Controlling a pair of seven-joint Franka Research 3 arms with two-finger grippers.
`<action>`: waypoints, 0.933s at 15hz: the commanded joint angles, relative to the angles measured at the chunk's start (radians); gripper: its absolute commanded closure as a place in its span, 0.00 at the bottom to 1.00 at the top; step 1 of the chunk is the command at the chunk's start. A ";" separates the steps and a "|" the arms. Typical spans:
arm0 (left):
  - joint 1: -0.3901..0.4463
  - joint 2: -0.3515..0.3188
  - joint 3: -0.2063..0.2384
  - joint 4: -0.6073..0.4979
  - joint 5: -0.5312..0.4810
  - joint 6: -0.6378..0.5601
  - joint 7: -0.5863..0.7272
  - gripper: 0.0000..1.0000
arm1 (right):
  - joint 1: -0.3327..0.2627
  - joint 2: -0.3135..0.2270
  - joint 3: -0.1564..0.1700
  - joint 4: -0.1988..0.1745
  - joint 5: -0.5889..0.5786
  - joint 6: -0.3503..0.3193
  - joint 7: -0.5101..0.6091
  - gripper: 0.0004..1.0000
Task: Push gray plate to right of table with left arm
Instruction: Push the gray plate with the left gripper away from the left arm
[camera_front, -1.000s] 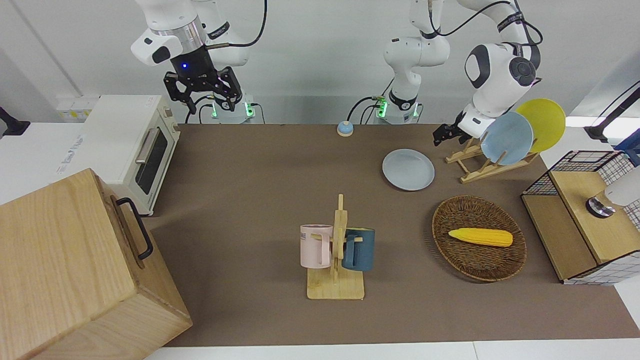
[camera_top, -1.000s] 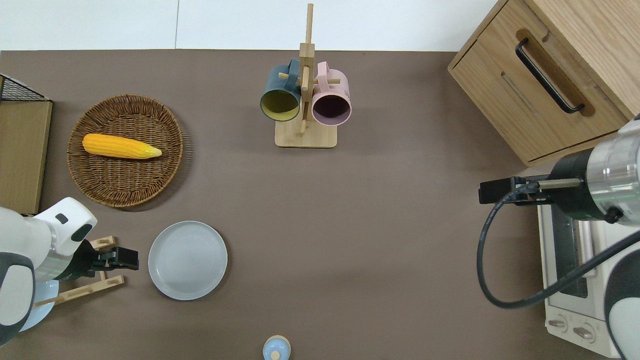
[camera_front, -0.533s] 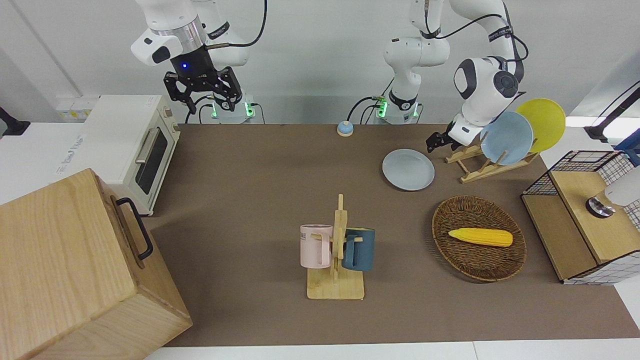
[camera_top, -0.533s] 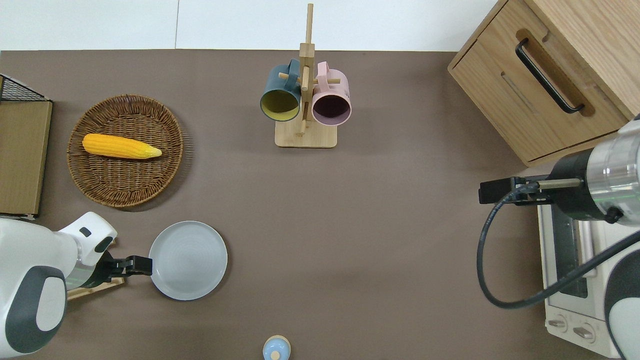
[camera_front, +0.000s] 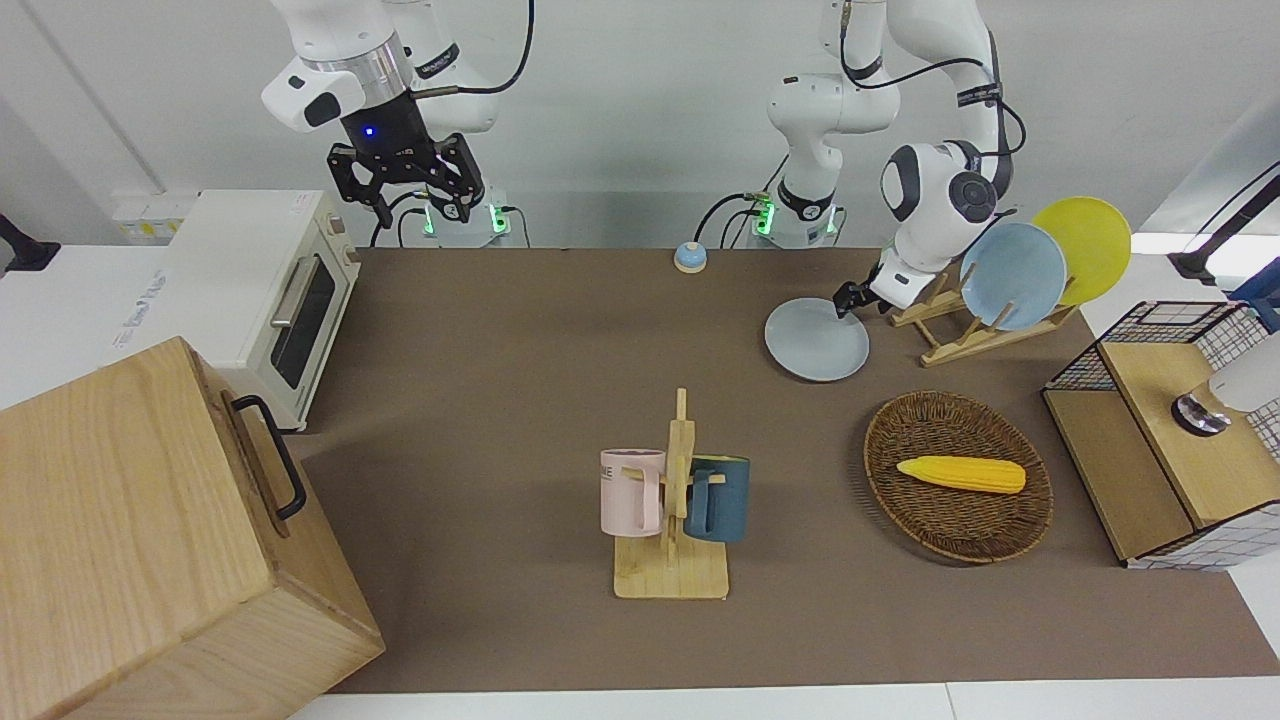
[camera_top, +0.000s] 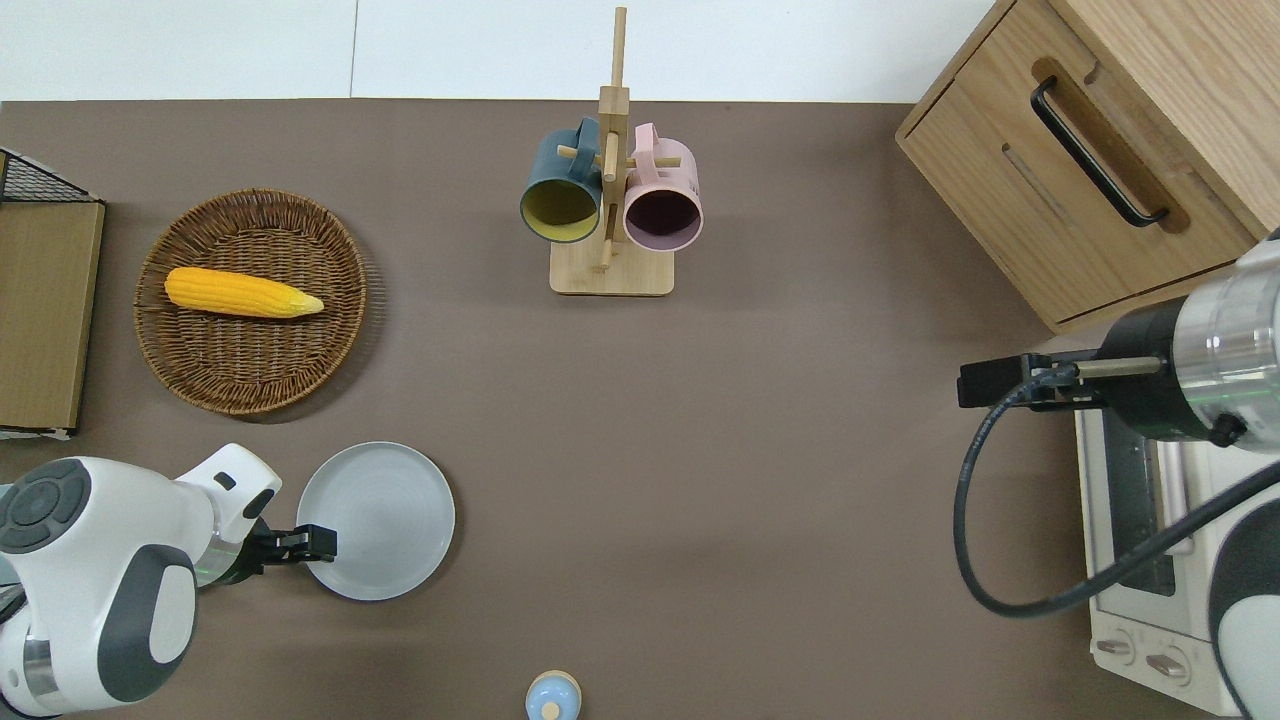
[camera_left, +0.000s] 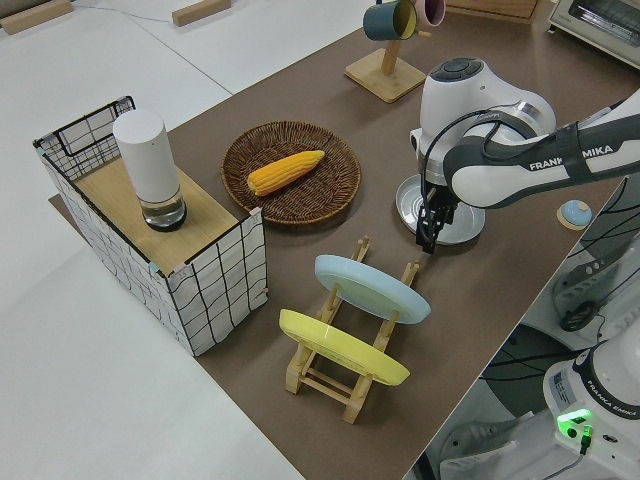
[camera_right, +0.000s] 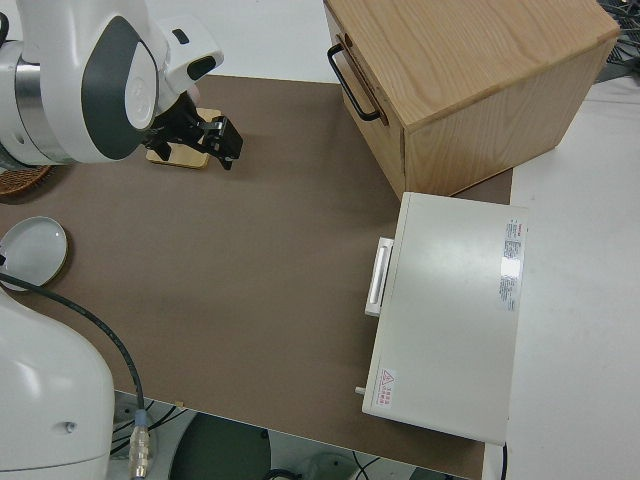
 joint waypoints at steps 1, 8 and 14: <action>-0.012 0.022 0.003 -0.013 -0.029 0.051 -0.018 0.19 | -0.006 0.006 0.002 0.014 0.016 -0.005 0.002 0.00; -0.028 0.065 0.001 -0.012 -0.050 0.085 -0.015 0.71 | -0.006 0.006 0.004 0.014 0.016 -0.005 0.002 0.00; -0.036 0.067 0.003 -0.009 -0.050 0.085 -0.010 0.98 | -0.006 0.006 0.004 0.014 0.016 -0.005 0.002 0.00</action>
